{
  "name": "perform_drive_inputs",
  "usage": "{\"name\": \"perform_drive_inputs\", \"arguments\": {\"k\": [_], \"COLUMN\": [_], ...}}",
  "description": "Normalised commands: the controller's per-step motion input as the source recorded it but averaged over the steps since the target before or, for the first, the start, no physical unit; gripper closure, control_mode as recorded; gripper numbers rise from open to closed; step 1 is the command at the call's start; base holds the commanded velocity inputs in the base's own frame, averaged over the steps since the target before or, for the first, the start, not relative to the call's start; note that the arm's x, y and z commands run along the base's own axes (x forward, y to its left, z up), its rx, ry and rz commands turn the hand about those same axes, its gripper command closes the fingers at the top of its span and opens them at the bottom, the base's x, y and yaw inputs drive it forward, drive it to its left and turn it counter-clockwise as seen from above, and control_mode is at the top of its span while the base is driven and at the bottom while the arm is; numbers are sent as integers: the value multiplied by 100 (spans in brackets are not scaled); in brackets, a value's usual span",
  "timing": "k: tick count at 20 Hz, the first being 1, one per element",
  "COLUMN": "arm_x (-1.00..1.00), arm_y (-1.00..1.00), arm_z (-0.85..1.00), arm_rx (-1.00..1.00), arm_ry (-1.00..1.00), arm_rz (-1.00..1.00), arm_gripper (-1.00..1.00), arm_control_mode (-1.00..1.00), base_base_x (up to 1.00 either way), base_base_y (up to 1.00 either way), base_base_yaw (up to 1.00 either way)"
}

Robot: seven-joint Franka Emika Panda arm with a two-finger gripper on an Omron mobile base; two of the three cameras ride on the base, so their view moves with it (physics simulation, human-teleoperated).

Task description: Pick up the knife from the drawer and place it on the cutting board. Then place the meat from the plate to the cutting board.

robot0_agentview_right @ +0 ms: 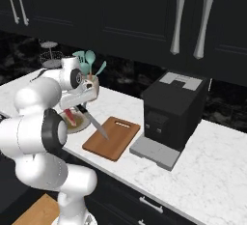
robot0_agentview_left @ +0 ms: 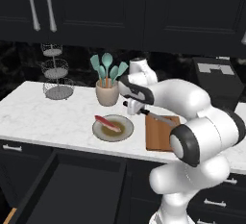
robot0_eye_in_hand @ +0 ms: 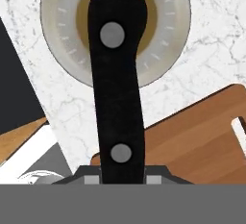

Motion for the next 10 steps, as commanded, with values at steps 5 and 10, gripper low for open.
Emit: {"name": "perform_drive_inputs", "arguments": {"k": [5,10], "arm_x": [-65,-89], "arm_y": [-5,-1], "arm_z": [-49,-4], "arm_rx": [-12,-9], "arm_ry": [3,-4], "arm_rz": [44,48], "arm_gripper": [100,100], "arm_control_mode": [-100,-100], "base_base_x": [0,0], "base_base_y": [0,0], "base_base_yaw": [0,0]}}
